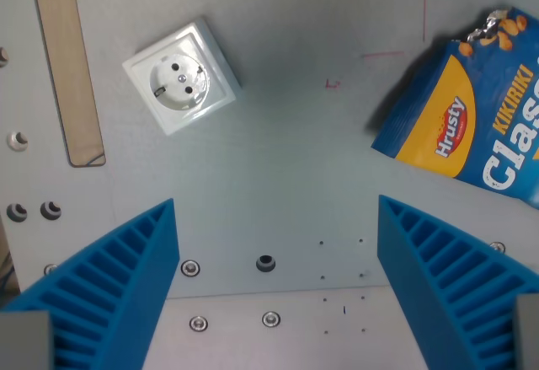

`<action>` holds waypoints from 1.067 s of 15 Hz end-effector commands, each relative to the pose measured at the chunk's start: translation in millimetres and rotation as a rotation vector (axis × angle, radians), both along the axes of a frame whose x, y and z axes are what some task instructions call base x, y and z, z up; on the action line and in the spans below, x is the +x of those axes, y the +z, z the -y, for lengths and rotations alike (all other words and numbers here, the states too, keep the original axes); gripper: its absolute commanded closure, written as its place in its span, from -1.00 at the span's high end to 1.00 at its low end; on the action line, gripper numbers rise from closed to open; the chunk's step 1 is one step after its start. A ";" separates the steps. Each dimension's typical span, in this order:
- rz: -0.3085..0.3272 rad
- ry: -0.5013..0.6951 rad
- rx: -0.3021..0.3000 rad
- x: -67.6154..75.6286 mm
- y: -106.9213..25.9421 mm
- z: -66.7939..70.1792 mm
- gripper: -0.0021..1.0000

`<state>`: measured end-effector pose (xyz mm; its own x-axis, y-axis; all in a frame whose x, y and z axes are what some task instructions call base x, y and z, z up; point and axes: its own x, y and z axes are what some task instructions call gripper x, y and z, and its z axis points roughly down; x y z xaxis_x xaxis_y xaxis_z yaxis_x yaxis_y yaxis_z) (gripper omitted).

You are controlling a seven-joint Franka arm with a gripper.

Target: Rotate around gripper positive y

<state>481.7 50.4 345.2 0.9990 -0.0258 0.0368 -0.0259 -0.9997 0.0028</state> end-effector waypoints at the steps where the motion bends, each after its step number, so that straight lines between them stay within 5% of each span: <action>1: 0.189 0.000 -0.009 -8.7 -1.5 0.8 1.00; 16: 0.389 0.001 -0.014 -8.7 -1.5 0.8 1.00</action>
<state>489.5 50.6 344.0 0.9882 -0.0252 0.1509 -0.0244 -0.9997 -0.0073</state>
